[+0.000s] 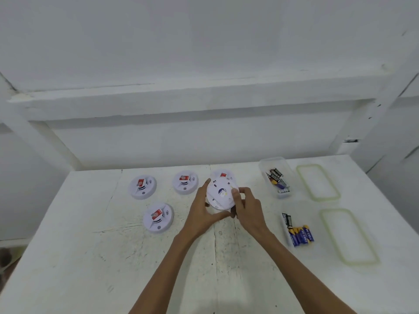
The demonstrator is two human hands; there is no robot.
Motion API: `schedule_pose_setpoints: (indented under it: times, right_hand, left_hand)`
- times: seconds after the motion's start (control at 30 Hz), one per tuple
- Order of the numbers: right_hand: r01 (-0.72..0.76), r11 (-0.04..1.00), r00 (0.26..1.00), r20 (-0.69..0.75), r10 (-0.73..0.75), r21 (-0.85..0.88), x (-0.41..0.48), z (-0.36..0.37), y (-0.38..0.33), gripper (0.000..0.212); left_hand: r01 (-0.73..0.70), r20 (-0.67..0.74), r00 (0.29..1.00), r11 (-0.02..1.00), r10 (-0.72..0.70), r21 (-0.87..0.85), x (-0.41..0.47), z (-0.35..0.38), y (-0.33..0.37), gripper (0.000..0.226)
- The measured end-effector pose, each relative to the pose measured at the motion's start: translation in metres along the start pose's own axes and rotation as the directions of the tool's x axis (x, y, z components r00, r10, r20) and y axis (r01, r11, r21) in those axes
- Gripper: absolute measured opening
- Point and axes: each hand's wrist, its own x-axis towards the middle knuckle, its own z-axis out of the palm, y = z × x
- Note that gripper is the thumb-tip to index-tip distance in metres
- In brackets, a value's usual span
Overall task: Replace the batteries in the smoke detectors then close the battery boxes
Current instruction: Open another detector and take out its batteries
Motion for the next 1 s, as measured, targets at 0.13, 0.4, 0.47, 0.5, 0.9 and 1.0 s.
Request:
schedule_pose_setpoints:
  times: [0.13,0.4,0.47,0.5,0.9,1.0]
  right_hand:
    - [-0.106,0.988,0.994,-0.034,0.103,-0.114,-0.012,-0.011,0.011,0.047]
    - [0.072,0.915,0.995,0.094,-0.037,-0.398,-0.028,-0.015,0.035,0.075]
    - [0.066,0.921,0.994,0.103,-0.029,-0.385,-0.03,-0.013,0.041,0.075]
    - [0.055,0.929,0.995,0.1,-0.019,-0.367,-0.03,-0.012,0.042,0.074]
    - [0.159,0.877,0.977,0.199,-0.074,-0.453,-0.03,-0.014,0.049,0.072]
    - [0.125,0.894,0.979,0.2,-0.041,-0.43,-0.031,-0.013,0.047,0.08]
  left_hand:
    - [-0.018,-0.005,1.0,1.0,0.018,-0.002,-0.005,0.019,-0.006,0.092]
    - [0.035,0.047,0.998,0.99,-0.042,0.139,-0.024,0.052,-0.036,0.078]
    - [0.012,0.063,0.998,0.989,-0.021,0.149,-0.03,0.058,-0.047,0.083]
    - [-0.016,0.062,0.998,0.983,0.005,0.184,-0.031,0.061,-0.055,0.084]
    - [-0.109,0.065,0.994,0.92,0.091,0.377,-0.032,0.059,-0.077,0.08]
    - [-0.116,0.057,0.993,0.91,0.102,0.399,-0.033,0.059,-0.077,0.081]
